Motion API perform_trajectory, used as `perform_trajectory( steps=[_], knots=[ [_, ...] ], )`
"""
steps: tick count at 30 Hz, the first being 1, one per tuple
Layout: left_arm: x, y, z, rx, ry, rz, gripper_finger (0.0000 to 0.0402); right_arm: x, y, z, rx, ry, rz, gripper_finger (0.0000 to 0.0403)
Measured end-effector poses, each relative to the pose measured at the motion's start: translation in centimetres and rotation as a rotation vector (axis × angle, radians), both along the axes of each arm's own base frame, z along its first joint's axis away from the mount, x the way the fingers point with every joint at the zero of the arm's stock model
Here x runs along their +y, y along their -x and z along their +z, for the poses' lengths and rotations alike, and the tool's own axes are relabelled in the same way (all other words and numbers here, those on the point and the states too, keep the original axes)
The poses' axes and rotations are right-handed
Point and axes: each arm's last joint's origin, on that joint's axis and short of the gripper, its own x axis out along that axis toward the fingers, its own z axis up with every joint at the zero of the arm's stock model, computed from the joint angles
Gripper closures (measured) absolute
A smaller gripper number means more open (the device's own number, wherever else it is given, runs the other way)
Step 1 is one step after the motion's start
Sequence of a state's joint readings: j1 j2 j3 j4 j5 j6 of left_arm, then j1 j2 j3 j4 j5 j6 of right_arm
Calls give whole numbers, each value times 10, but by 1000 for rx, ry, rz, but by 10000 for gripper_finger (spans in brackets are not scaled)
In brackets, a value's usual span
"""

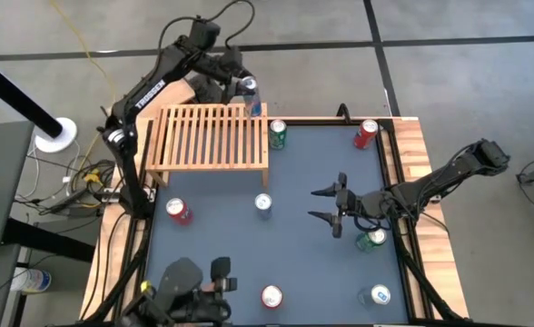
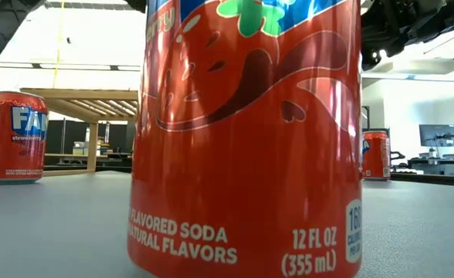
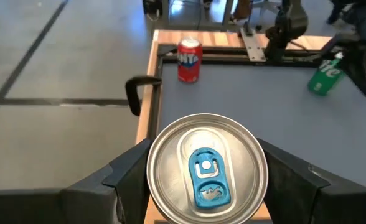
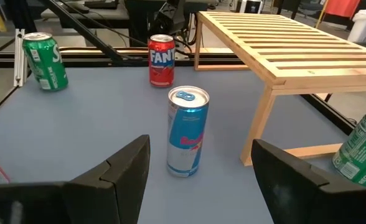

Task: Place canned beverage on shelf
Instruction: Put the top blue soda can on the shelf

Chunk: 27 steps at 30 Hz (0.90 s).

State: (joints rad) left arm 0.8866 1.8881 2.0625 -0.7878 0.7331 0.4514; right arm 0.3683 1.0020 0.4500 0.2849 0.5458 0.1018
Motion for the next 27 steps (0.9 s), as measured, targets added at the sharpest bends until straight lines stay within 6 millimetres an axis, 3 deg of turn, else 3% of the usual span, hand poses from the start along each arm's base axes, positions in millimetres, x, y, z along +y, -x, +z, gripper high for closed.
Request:
perform_trajectory(
  steps=[27],
  knots=[
    [4,-4,-27,69,-69,-65,168,-4,-1,-1,23,83,-2,127]
  ],
)
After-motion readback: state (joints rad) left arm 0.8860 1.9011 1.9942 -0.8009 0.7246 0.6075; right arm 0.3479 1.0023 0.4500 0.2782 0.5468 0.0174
